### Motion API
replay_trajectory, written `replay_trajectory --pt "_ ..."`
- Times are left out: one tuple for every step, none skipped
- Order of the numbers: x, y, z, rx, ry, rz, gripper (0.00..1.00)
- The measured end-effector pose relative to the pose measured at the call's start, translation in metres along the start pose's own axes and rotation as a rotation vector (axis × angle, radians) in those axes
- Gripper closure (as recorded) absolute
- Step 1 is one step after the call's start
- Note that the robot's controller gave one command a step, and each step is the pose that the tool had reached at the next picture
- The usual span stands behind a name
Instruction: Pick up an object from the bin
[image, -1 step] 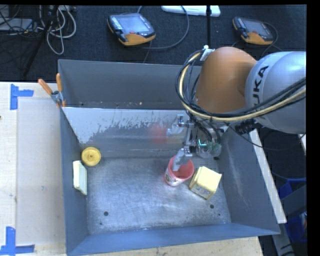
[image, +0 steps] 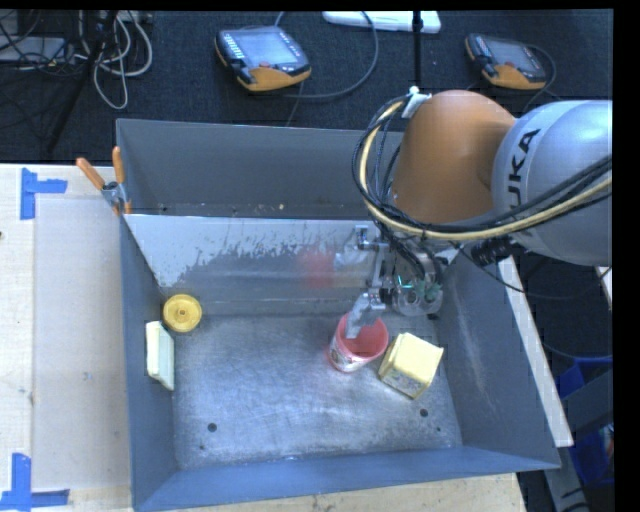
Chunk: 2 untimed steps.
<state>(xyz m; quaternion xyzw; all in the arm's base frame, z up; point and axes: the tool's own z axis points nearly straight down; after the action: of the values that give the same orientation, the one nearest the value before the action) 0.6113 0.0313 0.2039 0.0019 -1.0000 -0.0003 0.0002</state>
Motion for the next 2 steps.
replay_trajectory --pt "-0.003 -0.012 0.054 0.0 -0.007 -0.014 0.0" --pt "0.015 -0.051 0.125 -0.002 -0.012 0.005 1.0"
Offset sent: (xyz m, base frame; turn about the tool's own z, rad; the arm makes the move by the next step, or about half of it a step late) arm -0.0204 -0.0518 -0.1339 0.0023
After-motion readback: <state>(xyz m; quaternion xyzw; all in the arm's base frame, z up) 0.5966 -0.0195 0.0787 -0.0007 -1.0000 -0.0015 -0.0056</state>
